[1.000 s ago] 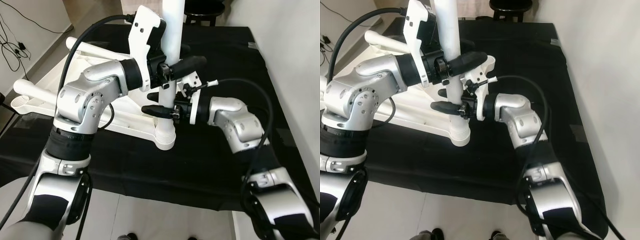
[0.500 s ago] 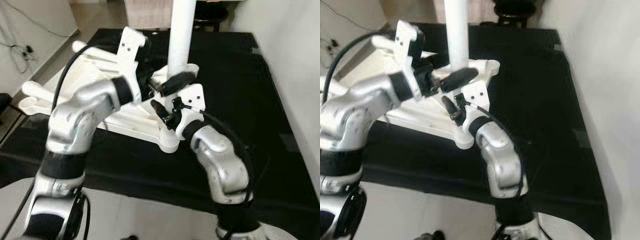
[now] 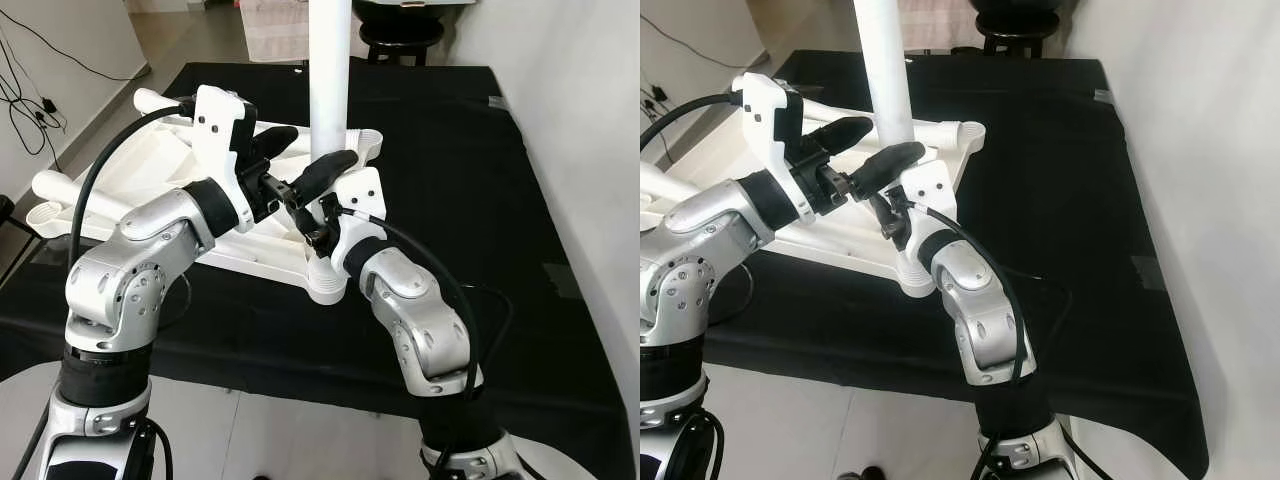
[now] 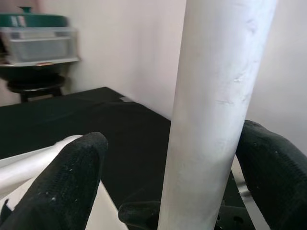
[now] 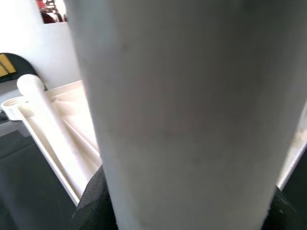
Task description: Building children table
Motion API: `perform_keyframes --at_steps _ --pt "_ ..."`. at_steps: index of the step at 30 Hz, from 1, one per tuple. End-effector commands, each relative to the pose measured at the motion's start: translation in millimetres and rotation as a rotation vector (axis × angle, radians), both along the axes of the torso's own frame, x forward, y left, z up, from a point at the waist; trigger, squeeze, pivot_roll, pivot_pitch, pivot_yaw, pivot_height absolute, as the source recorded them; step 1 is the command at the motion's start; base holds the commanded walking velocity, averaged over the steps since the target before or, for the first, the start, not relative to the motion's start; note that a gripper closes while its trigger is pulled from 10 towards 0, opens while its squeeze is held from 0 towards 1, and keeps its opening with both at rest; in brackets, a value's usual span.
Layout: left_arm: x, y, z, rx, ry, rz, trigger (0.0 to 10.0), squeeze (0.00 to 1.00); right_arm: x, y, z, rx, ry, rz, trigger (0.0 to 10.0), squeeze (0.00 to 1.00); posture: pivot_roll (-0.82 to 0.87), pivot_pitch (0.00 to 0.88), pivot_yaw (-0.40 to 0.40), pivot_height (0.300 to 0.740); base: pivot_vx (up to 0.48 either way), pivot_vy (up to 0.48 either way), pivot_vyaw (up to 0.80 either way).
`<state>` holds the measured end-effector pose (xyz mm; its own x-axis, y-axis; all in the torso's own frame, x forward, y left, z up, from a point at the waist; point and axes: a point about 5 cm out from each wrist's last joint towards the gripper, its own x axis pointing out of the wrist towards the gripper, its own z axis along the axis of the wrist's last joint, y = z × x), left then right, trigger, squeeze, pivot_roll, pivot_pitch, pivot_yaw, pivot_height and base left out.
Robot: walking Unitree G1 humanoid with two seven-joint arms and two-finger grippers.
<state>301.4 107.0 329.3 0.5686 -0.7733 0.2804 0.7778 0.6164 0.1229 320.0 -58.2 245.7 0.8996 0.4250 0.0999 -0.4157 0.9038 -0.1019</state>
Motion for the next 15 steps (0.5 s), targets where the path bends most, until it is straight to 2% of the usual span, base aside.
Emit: perform_keyframes --at_steps 1,8,11,13,15 --pt "7.7 0.2 -17.3 0.063 0.099 -0.008 10.0 0.00 4.0 -28.8 -31.5 0.002 0.184 -0.204 0.0 0.00 -0.05 0.259 0.025 0.740 0.000 0.000 0.00" --pt "11.6 -12.4 -2.6 0.072 0.086 -0.088 10.0 0.00 0.2 -23.8 -32.0 0.013 0.187 -0.214 0.0 0.00 -0.04 0.251 0.039 0.740 0.000 0.000 0.00" --pt "15.3 -28.5 14.0 0.103 0.054 -0.178 10.0 0.00 0.4 -22.0 -32.7 0.020 0.187 -0.207 0.0 0.00 -0.04 0.248 0.045 0.740 0.000 0.000 0.00" --pt "15.3 -28.5 14.0 0.103 0.054 -0.178 10.0 0.00 0.4 -22.0 -32.7 0.020 0.187 -0.207 0.0 0.00 -0.04 0.248 0.045 0.740 0.000 0.000 0.00" --pt "13.4 -37.1 24.4 0.120 0.031 -0.236 10.0 0.00 -0.6 -21.3 -32.9 0.024 0.191 -0.207 0.0 0.00 -0.04 0.250 0.046 0.740 0.000 0.000 0.00"
